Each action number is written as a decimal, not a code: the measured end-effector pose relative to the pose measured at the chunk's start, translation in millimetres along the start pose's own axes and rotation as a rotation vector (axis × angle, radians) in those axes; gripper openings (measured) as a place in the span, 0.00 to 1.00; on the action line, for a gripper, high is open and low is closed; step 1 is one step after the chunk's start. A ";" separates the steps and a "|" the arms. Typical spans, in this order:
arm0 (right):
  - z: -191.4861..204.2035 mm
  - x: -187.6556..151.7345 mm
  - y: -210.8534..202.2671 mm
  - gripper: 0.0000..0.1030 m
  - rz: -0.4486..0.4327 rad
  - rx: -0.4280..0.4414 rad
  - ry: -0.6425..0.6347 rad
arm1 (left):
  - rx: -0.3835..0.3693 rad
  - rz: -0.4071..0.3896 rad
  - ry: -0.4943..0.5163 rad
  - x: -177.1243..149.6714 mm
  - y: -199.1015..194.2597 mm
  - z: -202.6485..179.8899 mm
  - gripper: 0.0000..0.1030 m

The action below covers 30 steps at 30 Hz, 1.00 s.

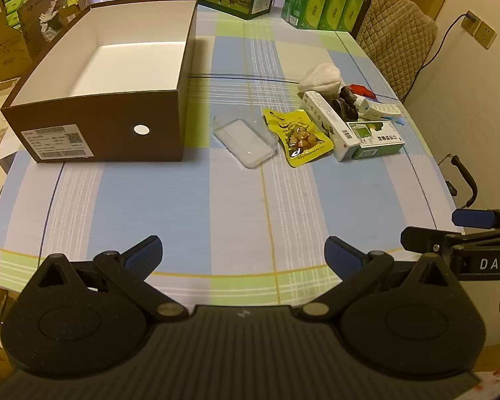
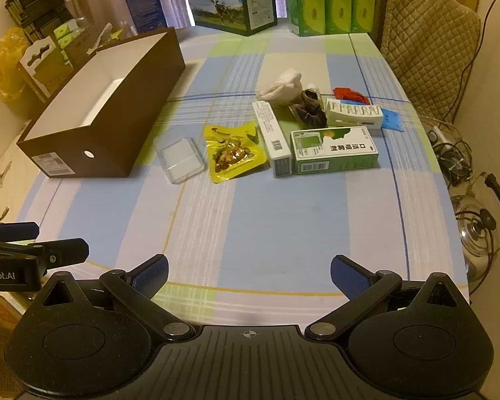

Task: Organize objects
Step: 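Move the right tool toward the yellow chestnut snack pouch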

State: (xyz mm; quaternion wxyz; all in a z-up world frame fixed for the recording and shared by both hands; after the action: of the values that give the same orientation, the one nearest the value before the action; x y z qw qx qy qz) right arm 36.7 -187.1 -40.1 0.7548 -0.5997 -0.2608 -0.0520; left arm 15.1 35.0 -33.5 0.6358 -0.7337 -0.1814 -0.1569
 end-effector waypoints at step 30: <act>15.6 18.1 2.7 0.89 -0.082 0.050 -0.018 | -0.009 -0.050 -0.135 9.7 8.7 23.2 0.99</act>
State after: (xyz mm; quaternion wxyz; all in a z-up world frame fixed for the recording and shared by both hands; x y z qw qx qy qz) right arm 48.0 -167.5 -31.9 0.7644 -0.5699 -0.2929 -0.0710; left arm 27.7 57.5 -39.9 0.6148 -0.7406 -0.2412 -0.1238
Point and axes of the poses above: each gripper's, at about its wrist camera, not at the fingertips, and y roughly the way its jaws point, z to its left, x to its top, the point moved 4 cm from there along y, roughly the way its jaws point, and after that the axes turned 3 degrees about z, right-handed, at the moved point
